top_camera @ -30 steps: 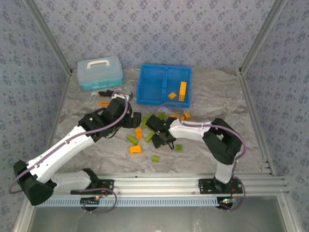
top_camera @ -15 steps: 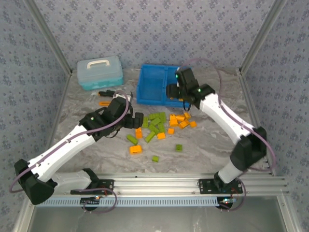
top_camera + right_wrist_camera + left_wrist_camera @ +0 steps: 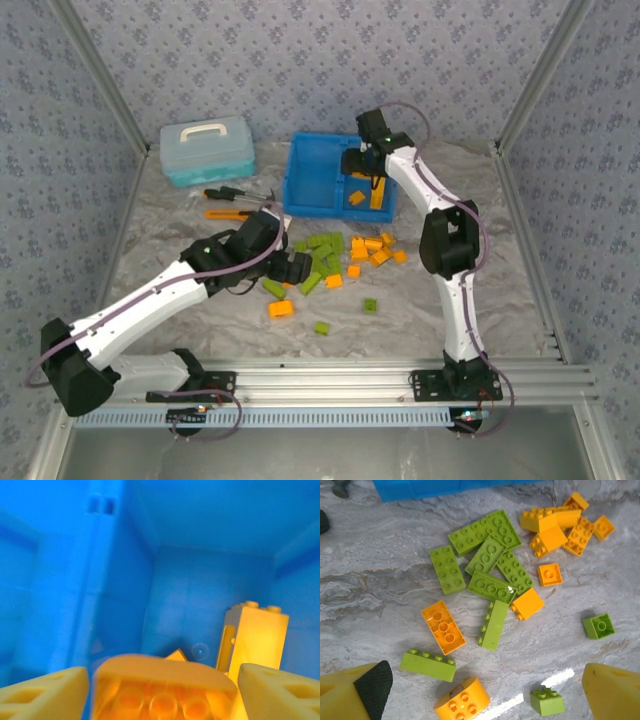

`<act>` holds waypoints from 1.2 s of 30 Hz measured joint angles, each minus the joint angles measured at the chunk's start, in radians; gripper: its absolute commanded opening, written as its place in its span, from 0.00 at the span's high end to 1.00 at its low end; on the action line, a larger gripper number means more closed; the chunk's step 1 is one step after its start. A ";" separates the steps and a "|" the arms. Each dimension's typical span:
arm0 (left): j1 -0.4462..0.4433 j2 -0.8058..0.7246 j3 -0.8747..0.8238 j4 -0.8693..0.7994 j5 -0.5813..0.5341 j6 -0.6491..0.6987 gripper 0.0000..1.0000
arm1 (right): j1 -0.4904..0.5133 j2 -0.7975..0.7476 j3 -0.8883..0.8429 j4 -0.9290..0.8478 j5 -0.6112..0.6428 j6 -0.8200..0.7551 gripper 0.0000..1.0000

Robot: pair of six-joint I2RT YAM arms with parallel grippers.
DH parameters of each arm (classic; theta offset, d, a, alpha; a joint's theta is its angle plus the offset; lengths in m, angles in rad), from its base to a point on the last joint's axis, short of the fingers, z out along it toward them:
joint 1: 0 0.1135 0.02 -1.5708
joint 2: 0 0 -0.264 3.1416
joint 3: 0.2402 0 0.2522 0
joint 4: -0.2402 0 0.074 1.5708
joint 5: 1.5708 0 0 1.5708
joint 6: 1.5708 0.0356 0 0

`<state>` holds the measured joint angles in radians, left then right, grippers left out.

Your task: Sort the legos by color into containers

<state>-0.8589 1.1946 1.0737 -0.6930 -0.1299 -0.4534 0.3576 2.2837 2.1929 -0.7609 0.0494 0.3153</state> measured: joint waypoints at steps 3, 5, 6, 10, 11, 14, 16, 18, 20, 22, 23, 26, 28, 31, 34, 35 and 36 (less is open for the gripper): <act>-0.008 0.014 -0.024 0.031 0.015 0.009 0.01 | 0.000 -0.008 0.053 -0.023 -0.013 0.007 0.14; -0.012 0.019 -0.041 0.049 0.026 0.016 0.01 | 0.000 -0.029 0.058 -0.035 -0.013 0.006 0.14; -0.012 0.023 -0.048 0.059 0.033 0.019 0.01 | -0.002 -0.043 0.058 -0.047 -0.014 0.006 0.14; -0.014 0.066 -0.063 0.083 0.054 0.042 0.04 | 0.000 -0.166 -0.014 -0.071 -0.036 0.005 0.11; -0.017 0.085 -0.064 0.088 0.060 0.047 0.06 | 0.002 -0.224 -0.062 -0.071 -0.043 0.001 0.09; -0.038 0.151 -0.064 0.105 0.067 0.068 0.12 | 0.022 -0.443 -0.247 -0.055 -0.057 -0.013 0.05; -0.054 0.204 -0.061 0.114 0.066 0.078 0.16 | 0.047 -0.599 -0.372 -0.038 -0.058 -0.016 0.03; -0.064 0.271 -0.050 0.118 0.062 0.091 0.22 | 0.074 -0.757 -0.499 -0.018 -0.064 -0.009 0.00; -0.065 0.332 -0.033 0.119 0.051 0.108 0.25 | 0.086 -0.885 -0.610 -0.008 -0.065 0.006 0.00; -0.064 0.390 -0.011 0.120 0.046 0.125 0.28 | 0.085 -0.983 -0.711 -0.004 -0.065 0.030 0.00; -0.061 0.422 0.001 0.123 0.047 0.132 0.29 | 0.082 -1.029 -0.762 -0.009 -0.064 0.046 0.00; -0.055 0.501 0.031 0.129 0.051 0.150 0.33 | 0.080 -1.105 -0.852 -0.031 -0.064 0.083 0.00; -0.052 0.539 0.037 0.145 0.056 0.157 0.38 | 0.080 -1.125 -0.866 -0.051 -0.064 0.097 0.00; -0.051 0.578 0.038 0.166 0.059 0.163 0.47 | 0.080 -1.141 -0.863 -0.066 -0.064 0.110 0.00; -0.047 0.606 0.038 0.189 0.059 0.151 0.58 | 0.080 -1.143 -0.838 -0.090 -0.065 0.119 0.00; -0.046 0.610 0.037 0.198 0.059 0.148 0.61 | 0.080 -1.143 -0.825 -0.097 -0.065 0.123 0.00; -0.044 0.611 0.033 0.211 0.060 0.140 0.64 | 0.081 -1.143 -0.810 -0.101 -0.066 0.126 0.00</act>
<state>-0.9031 1.8053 1.1069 -0.4824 -0.0704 -0.3138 0.4385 1.1408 1.3830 -0.8619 -0.0162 0.4416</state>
